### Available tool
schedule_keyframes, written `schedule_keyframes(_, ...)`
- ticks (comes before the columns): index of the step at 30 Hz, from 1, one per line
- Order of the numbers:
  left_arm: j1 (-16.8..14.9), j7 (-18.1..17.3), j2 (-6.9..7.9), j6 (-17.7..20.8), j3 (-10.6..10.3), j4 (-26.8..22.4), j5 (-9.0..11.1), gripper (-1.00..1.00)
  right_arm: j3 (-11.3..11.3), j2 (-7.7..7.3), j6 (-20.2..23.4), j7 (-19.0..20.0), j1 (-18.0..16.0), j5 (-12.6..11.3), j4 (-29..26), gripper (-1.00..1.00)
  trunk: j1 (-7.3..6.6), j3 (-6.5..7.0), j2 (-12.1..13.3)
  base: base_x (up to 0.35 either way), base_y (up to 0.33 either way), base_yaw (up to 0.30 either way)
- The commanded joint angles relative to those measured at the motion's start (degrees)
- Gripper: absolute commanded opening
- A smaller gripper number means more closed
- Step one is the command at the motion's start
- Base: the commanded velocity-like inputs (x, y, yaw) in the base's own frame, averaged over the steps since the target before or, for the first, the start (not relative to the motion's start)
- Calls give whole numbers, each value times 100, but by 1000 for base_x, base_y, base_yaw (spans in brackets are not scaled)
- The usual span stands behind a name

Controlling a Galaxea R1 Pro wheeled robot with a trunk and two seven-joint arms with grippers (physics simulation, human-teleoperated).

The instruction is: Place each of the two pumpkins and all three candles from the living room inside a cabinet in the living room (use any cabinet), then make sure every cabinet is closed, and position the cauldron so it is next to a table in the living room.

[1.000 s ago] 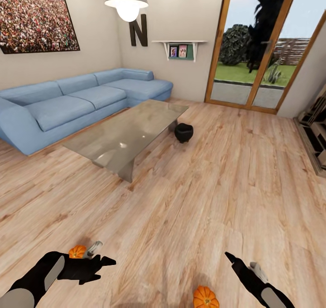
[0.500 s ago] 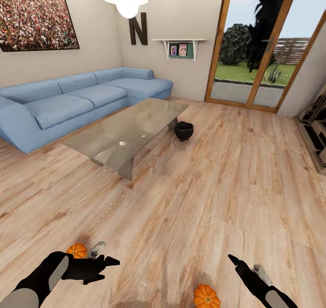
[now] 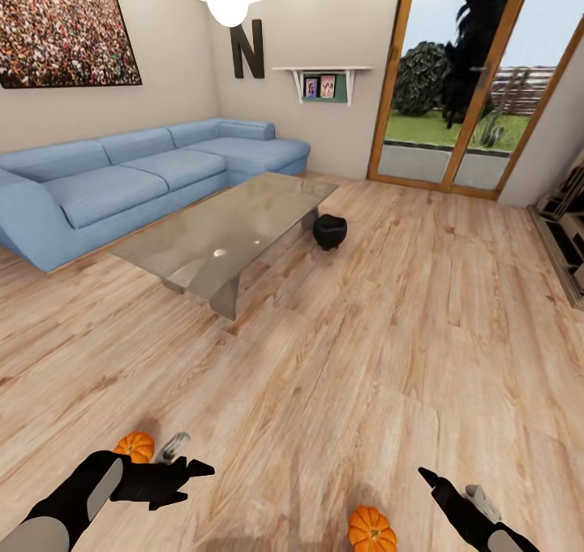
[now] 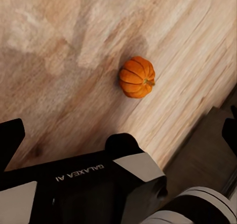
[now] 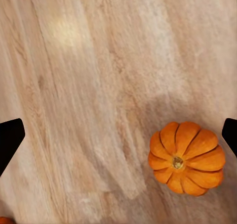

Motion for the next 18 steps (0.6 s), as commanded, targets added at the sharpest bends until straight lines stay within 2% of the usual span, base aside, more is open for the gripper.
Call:
schedule_keyframes(1, 0, -1, 1, 8, 7, 0, 2, 100, 0, -1, 0, 8, -1, 0, 1, 100, 23, -18, -42, 0, 0, 0)
schedule_keyframes(18, -4, -4, 0, 94, 41, 0, 3, 100, -22, 18, -55, 10, 6, -16, -1, 100, 396, -324, -723, 0, 0, 0)
